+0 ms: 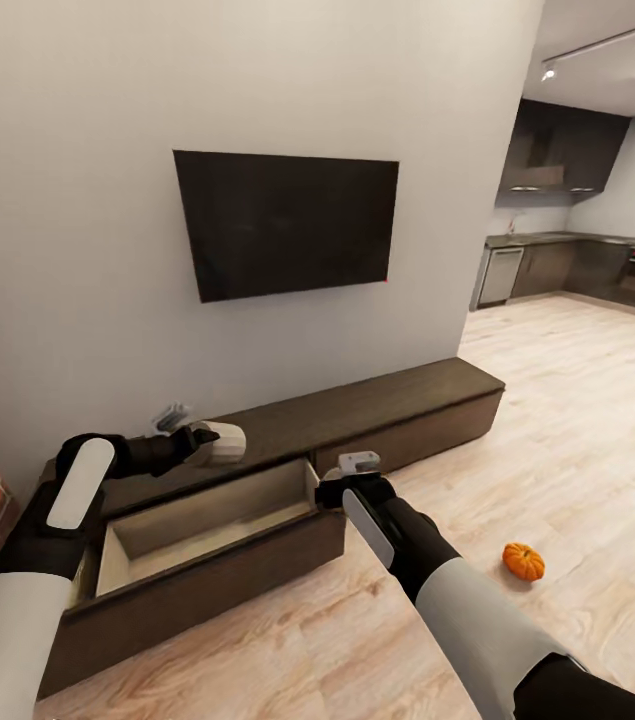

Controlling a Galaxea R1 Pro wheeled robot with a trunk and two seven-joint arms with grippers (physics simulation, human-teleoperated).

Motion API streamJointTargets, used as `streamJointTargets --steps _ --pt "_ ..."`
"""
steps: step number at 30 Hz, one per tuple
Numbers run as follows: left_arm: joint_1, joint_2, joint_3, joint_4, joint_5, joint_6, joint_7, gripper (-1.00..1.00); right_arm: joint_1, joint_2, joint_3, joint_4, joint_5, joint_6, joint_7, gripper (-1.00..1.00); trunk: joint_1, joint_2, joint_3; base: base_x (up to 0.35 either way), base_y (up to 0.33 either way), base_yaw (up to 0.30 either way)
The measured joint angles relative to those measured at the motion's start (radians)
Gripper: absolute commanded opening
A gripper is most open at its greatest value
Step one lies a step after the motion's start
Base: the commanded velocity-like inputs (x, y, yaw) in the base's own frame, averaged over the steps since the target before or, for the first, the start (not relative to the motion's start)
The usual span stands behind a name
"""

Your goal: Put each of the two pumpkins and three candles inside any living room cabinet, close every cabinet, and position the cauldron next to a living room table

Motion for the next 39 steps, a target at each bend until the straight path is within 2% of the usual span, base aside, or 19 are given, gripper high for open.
streamJointTargets --steps 22,24,27,39 --pt "0.000 0.000 0.001 0.001 0.000 0.000 0.000 -1.00 0.000 0.000 0.002 0.000 0.000 0.000 0.000 -1.00 0.000 0.000 0.000 0.220 0.000 0.288" --pt "0.000 0.002 0.006 0.031 0.002 -0.006 -0.001 -1.00 0.001 0.000 0.003 0.000 0.000 0.000 0.000 -1.00 0.000 0.000 0.000 0.320 0.000 0.288" --pt "0.000 0.002 0.019 0.046 0.028 -0.012 -0.003 -1.00 0.001 0.000 0.003 0.000 0.000 0.000 0.000 -1.00 0.000 0.000 0.000 0.324 0.000 0.288" --pt "0.000 0.002 0.021 0.050 0.032 -0.012 -0.003 -1.00 0.001 0.000 0.003 0.000 0.000 0.000 0.000 -1.00 0.000 0.000 0.000 0.325 0.000 0.288"
